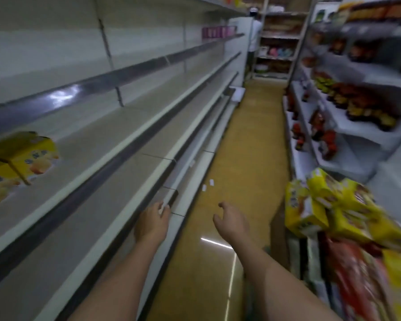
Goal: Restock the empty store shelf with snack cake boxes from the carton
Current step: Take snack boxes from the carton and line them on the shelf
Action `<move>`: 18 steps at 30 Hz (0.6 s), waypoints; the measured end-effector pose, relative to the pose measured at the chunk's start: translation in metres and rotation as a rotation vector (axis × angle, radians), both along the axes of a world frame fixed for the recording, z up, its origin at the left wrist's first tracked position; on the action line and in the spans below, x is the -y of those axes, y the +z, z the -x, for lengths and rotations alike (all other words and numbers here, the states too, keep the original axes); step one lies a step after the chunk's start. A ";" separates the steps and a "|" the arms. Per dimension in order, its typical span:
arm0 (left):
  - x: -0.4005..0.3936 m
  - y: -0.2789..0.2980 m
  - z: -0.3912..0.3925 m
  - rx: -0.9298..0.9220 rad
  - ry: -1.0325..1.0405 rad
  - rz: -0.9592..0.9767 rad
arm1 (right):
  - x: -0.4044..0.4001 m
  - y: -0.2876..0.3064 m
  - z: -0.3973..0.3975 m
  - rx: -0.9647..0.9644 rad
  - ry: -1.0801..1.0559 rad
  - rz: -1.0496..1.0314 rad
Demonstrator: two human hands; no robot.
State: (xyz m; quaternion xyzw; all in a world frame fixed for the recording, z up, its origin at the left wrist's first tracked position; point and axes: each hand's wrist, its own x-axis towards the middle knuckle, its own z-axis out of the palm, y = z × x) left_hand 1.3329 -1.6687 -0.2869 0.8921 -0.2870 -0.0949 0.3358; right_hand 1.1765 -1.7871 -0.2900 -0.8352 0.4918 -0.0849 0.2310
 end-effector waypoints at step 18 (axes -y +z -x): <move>0.121 -0.016 0.215 -0.091 -0.565 -0.011 | 0.041 0.007 0.258 0.019 -0.627 0.053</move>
